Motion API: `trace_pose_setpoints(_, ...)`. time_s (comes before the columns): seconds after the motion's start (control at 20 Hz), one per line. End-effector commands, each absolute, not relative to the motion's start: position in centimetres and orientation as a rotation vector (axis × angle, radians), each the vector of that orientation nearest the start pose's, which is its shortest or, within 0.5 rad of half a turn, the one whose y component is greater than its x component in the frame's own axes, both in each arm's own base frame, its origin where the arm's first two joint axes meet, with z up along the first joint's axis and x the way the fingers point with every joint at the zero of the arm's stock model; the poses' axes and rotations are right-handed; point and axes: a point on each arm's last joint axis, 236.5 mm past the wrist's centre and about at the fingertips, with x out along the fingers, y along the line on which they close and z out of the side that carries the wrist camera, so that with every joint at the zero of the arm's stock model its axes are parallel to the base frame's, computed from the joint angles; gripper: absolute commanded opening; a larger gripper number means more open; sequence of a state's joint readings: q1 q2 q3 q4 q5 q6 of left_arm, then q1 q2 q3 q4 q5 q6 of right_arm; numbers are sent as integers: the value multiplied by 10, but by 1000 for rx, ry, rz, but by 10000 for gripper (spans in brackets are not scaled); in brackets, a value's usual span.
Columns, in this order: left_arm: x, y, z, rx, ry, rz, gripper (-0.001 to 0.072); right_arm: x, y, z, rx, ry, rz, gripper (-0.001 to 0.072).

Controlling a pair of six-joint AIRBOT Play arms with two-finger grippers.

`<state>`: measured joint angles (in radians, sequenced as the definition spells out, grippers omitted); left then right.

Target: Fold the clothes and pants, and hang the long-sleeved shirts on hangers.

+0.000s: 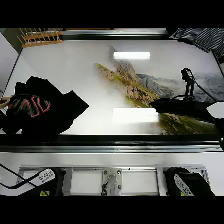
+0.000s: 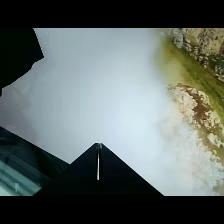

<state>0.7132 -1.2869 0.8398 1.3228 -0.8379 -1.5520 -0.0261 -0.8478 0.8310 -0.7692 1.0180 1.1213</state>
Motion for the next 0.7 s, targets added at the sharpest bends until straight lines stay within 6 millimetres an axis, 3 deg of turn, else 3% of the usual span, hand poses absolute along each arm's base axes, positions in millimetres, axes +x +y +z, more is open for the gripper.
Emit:
trace_pose_setpoints(0.0, 304, 197, -105, -771, 1141, 520, 710, 326, 136, 108, 337, 841, 574, 22)
trace_pose_setpoints(0.1, 301, 192, -113, -788, 1173, 513, 707, 326, 136, 108, 337, 841, 574, 22)
trace_pose_setpoints(0.15, 299, 190, -115, -792, 1186, 509, 573, 326, 136, 108, 337, 841, 574, 21)
trace_pose_setpoints(0.25, 296, 184, -115, -807, 1207, 496, 134, 326, 136, 108, 337, 841, 573, 22)
trace_pose_setpoints(0.3, 296, 178, -114, -832, 1215, 480, 6, 326, 136, 108, 337, 841, 574, 22)
trace_pose_setpoints(0.4, 307, 157, -102, -868, 1201, 405, 6, 326, 136, 108, 338, 841, 573, 21)
trace_pose_setpoints(0.5, 329, 123, -74, -842, 1160, 290, 6, 326, 137, 109, 343, 839, 575, 21)
trace_pose_setpoints(0.6, 349, 67, -40, -772, 1135, 138, 6, 326, 147, 119, 430, 830, 597, 21)
trace_pose_setpoints(0.65, 355, 27, -21, -736, 1129, 37, 7, 325, 154, 127, 487, 820, 621, 21)
